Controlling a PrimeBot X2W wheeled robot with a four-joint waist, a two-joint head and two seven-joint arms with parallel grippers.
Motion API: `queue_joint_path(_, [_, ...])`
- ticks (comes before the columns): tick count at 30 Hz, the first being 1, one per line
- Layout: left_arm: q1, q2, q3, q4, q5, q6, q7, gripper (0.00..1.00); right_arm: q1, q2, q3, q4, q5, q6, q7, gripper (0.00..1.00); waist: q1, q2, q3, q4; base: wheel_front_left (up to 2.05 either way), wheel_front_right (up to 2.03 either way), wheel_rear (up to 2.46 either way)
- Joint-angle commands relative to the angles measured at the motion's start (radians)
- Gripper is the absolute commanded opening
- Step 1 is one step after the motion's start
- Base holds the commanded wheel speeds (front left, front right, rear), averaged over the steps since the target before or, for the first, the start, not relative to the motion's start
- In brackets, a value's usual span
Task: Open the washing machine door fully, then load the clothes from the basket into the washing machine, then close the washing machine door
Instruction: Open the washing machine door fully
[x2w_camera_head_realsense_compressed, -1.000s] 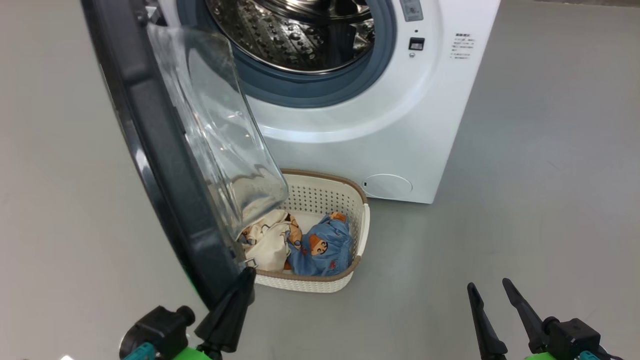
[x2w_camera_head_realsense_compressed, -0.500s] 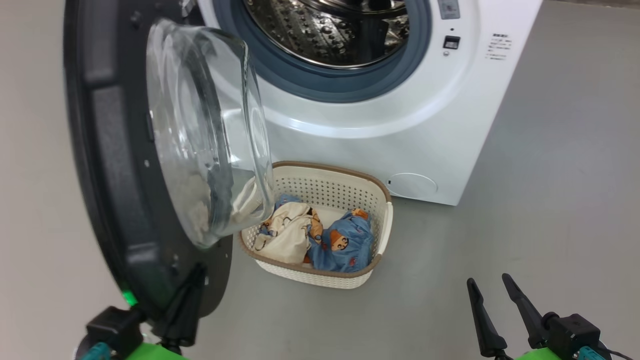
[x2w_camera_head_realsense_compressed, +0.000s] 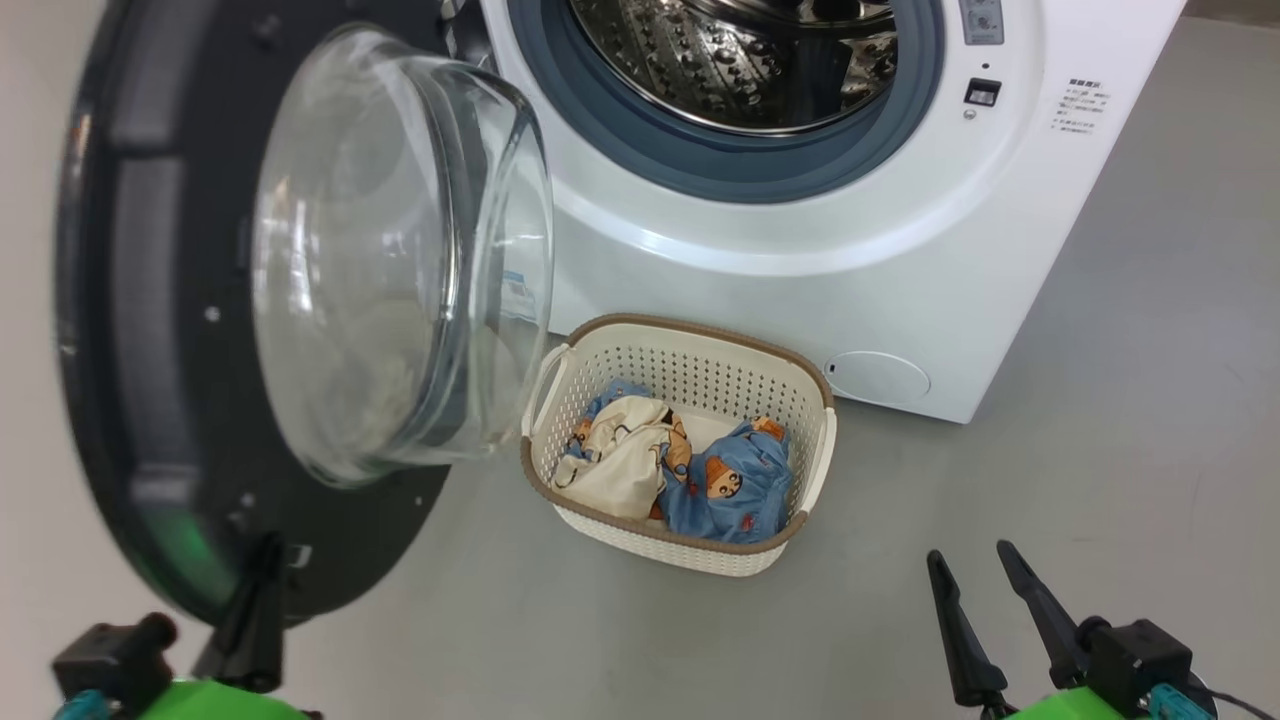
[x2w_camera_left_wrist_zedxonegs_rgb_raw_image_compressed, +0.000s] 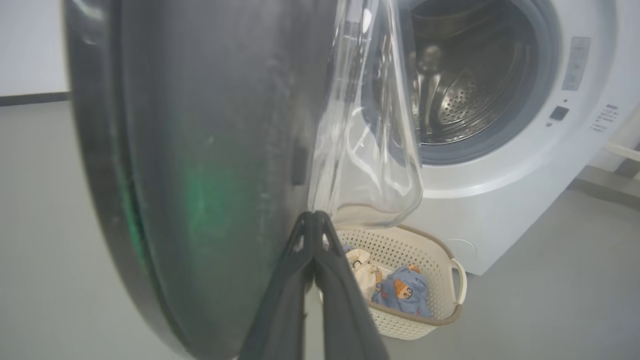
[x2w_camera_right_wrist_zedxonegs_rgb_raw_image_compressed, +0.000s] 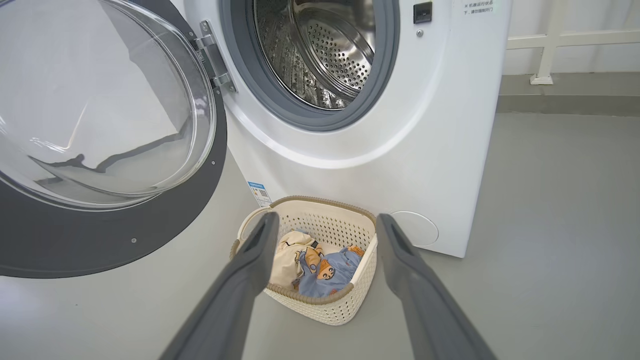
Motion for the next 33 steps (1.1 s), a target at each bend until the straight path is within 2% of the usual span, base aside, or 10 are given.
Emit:
queue_joint_path(1, [-0.049, 0.048, 0.079, 0.031, -0.019, 0.009, -0.014, 0.0, -0.046, -0.007, 0.032, -0.021, -0.001, 0.002, -0.012, 1.0, 0.0, -0.0001, 0.011, 0.002, 0.0, 0.0, 0.0])
queue_joint_path(13, [-0.182, 0.093, 0.21, 0.25, -0.072, -0.036, -0.049, 0.0, -0.084, -0.007, 0.05, -0.023, -0.035, 0.002, -0.012, 1.0, 0.0, -0.0001, 0.072, -0.017, 0.0, 0.0, 0.0])
queue_joint_path(20, [-0.278, 0.118, 0.345, 0.409, -0.104, -0.082, -0.055, 0.0, -0.105, -0.007, 0.056, -0.02, -0.057, 0.002, -0.012, 1.0, 0.0, -0.0001, 0.113, -0.02, 0.0, 0.0, 0.0])
queue_joint_path(28, [-0.394, 0.133, 0.506, 0.558, -0.027, -0.167, -0.056, 0.0, -0.123, -0.007, 0.059, -0.017, -0.096, 0.002, -0.012, 1.0, 0.0, -0.0001, 0.168, -0.022, 0.0, 0.0, 0.0])
queue_joint_path(33, [-0.449, 0.152, 0.56, 0.634, 0.029, -0.196, -0.056, 0.0, -0.134, -0.007, 0.063, -0.017, -0.113, 0.002, -0.007, 1.0, 0.0, -0.0001, 0.193, -0.033, 0.0, 0.0, 0.0])
